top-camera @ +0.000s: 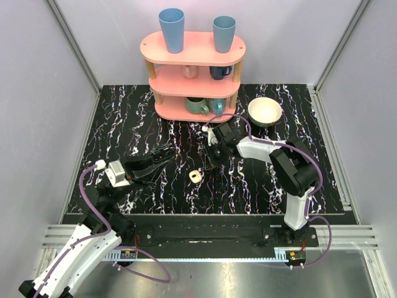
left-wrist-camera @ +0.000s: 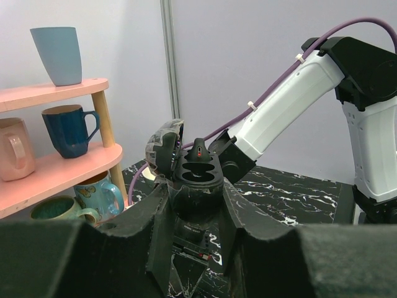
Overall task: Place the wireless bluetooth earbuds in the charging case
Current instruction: Pick up the left earbud from the center of the board.
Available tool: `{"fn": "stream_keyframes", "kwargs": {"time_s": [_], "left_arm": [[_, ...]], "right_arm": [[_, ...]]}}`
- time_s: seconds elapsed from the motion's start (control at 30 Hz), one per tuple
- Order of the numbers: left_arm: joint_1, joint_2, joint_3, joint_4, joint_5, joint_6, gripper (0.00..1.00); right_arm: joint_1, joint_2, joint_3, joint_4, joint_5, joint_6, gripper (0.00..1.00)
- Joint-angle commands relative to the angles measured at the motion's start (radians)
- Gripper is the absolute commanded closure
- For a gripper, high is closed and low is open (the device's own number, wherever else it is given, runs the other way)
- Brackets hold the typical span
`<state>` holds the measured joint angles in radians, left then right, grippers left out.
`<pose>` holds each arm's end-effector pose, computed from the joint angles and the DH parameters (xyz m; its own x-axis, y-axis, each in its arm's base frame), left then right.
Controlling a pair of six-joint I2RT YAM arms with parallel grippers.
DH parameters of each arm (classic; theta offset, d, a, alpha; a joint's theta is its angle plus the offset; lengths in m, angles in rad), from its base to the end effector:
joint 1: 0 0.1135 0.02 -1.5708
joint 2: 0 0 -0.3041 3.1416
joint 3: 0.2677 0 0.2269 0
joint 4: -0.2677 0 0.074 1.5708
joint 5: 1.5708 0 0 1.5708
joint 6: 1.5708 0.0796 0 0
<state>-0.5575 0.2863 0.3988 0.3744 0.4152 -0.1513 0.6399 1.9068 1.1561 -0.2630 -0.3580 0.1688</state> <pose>0.0413 -0.0636 0.3523 0.2739 -0.3333 -0.9021 0.8375 0.5438 0.0534 0.3040 0.2611 0.1691 -0.7901 -0.3920 -0.4712 -0.5834 0.7167 0.3820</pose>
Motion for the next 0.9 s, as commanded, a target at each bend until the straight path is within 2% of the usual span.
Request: {"fn": "stream_keyframes", "kwargs": {"time_s": [0.0,0.57,0.8,0.87], "left_arm": [[-0.004,0.005,0.008,0.057,0.007,-0.010,1.00],[-0.002,0.028,0.006,0.080,0.016,-0.027,1.00],[-0.002,0.037,0.009,0.083,0.020,-0.027,1.00],[-0.002,0.039,0.011,0.084,0.022,-0.027,1.00]], "right_arm": [[-0.003,-0.008,-0.044,-0.053,0.024,-0.026,0.67],[-0.003,-0.017,-0.058,-0.044,0.017,-0.029,0.67],[-0.003,-0.034,-0.059,-0.035,0.005,-0.031,0.78],[-0.005,-0.044,-0.065,-0.024,0.002,-0.026,0.83]]}}
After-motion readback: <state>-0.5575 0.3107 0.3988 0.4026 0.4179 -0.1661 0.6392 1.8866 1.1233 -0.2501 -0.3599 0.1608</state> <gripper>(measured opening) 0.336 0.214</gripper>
